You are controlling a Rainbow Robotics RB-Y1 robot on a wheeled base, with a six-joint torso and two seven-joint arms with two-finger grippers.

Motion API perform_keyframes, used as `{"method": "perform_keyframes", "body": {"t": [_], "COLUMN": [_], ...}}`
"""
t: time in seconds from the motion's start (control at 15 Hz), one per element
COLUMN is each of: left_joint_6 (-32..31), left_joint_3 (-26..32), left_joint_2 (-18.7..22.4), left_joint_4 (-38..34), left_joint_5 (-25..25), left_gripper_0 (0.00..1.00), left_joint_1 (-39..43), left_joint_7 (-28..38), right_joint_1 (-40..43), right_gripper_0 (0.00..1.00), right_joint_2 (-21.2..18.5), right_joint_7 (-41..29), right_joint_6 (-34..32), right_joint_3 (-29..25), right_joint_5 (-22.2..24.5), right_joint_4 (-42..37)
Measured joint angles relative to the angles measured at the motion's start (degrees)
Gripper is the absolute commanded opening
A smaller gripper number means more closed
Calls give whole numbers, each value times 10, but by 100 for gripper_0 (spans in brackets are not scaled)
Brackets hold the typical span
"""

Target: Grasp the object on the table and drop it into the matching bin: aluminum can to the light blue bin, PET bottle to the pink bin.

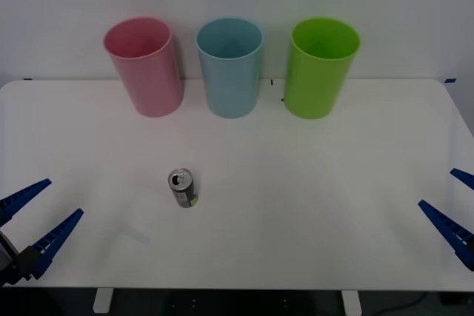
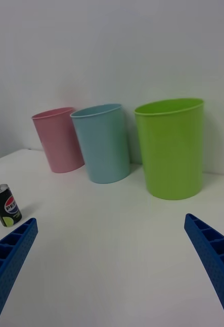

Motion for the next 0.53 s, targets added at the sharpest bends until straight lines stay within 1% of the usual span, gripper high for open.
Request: {"method": "perform_keyframes", "body": {"t": [0.27, 0.53], "left_joint_6": [0, -1], "left_joint_3": [-9, -13], "left_joint_2": [0, 1], "left_joint_4": [0, 0], "left_joint_5": [-6, -37], "left_gripper_0": [100, 100], "left_joint_1": [22, 36], "left_joint_7": [-45, -72], "right_joint_1": [0, 0], "right_gripper_0": [100, 100], "right_joint_2": [0, 0], "right_joint_7": [0, 0], "right_joint_6": [0, 0], "right_joint_3": [0, 0], "right_joint_5": [0, 0], "right_joint_4": [0, 0]}}
